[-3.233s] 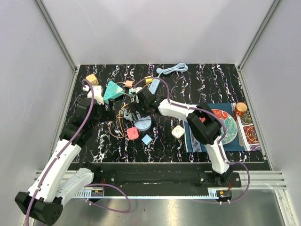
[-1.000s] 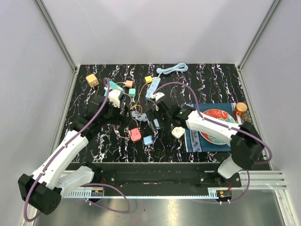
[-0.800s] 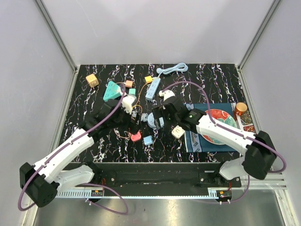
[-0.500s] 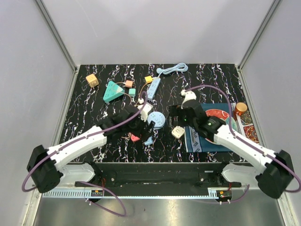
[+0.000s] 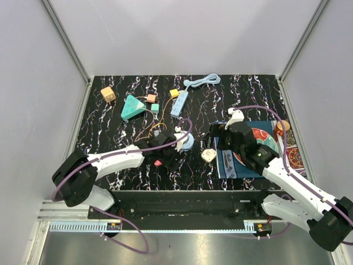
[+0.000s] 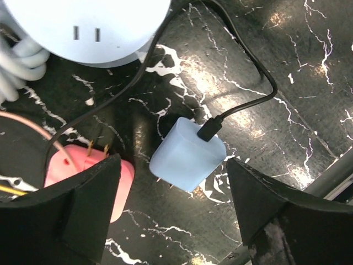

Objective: Insert the plug
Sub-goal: Pick up the plug from the center of the board.

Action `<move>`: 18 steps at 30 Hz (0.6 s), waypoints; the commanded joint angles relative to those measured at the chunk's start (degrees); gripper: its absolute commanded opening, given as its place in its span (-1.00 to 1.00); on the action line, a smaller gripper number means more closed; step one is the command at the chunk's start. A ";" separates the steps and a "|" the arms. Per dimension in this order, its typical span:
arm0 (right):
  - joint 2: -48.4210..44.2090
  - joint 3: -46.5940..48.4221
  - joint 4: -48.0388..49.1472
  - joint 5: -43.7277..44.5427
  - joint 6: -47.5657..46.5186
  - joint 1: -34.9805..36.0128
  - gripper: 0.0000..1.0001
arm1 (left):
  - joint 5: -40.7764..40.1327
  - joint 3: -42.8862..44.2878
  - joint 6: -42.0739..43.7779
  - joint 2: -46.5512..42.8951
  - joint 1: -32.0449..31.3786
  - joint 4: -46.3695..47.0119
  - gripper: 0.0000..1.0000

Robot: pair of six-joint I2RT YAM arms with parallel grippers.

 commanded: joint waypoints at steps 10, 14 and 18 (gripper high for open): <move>0.06 0.02 3.65 -2.80 -0.54 -0.41 1.00 | 9.16 2.65 1.37 7.98 -1.74 1.68 0.43; 0.15 0.28 3.74 -3.07 -0.54 -0.41 0.99 | 8.90 2.56 1.19 8.16 -2.62 1.15 0.19; -0.03 0.81 3.57 -3.51 -0.27 -0.32 0.99 | 8.11 2.30 1.10 7.28 -3.15 1.33 -0.06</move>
